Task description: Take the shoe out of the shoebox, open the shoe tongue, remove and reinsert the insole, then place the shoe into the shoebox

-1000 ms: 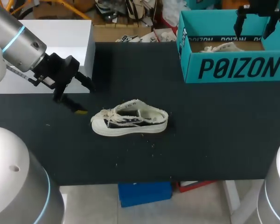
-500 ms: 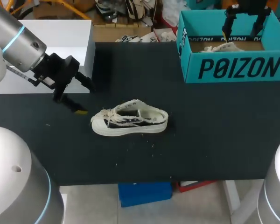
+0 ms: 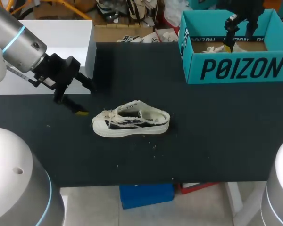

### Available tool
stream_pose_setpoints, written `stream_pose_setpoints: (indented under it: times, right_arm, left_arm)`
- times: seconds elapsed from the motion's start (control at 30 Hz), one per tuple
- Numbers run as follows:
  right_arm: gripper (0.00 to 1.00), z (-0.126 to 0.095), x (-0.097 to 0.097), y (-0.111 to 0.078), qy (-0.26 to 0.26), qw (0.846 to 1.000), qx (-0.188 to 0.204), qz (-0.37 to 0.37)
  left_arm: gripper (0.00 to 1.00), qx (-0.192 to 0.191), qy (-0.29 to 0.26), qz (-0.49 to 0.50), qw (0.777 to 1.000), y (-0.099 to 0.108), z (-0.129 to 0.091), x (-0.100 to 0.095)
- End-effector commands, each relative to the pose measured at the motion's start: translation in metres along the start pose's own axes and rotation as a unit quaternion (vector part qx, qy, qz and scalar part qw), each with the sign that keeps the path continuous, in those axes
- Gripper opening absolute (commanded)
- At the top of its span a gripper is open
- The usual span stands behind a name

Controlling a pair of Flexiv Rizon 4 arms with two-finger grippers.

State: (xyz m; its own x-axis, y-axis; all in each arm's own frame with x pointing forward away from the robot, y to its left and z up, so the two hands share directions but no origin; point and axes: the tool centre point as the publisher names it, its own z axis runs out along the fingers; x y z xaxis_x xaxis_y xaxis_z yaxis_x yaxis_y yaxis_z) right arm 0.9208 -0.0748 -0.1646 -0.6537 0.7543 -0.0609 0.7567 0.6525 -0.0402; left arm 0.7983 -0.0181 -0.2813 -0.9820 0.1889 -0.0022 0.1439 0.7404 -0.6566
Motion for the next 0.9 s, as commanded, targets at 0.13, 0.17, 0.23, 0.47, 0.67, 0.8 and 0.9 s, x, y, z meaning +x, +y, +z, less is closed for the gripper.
stream_pose_setpoints:
  times: [0.13, 0.17, 0.23, 0.47, 0.67, 0.8, 0.9]
  right_arm:
    - [1.0, -0.003, 0.065, -0.002, -0.006, 0.902, -0.021, -0.431]
    - [1.0, -0.003, 0.065, -0.002, -0.006, 0.902, -0.021, -0.431]
    - [1.0, -0.003, 0.065, -0.002, -0.006, 0.902, -0.021, -0.431]
    - [1.0, -0.003, 0.065, -0.002, -0.006, 0.902, -0.021, -0.431]
    - [1.0, 0.003, 0.071, -0.001, 0.001, 0.9, -0.034, -0.434]
    - [1.0, 0.019, 0.086, 0.002, 0.004, 0.896, -0.083, -0.436]
    - [1.0, 0.03, 0.096, 0.008, 0.001, 0.893, -0.102, -0.438]
  left_arm:
    - [1.0, 0.0, -0.001, 0.001, 1.0, 0.001, 0.001, 0.0]
    - [1.0, 0.0, -0.001, 0.001, 1.0, 0.001, 0.001, 0.0]
    - [1.0, 0.0, -0.001, 0.001, 1.0, 0.001, 0.001, 0.0]
    - [1.0, 0.0, -0.001, 0.001, 1.0, 0.001, 0.001, 0.0]
    - [1.0, 0.0, -0.001, 0.001, 1.0, 0.001, 0.001, 0.0]
    - [1.0, 0.0, -0.001, 0.001, 1.0, 0.001, 0.001, 0.0]
    - [1.0, 0.0, -0.001, 0.001, 1.0, 0.001, 0.001, 0.0]
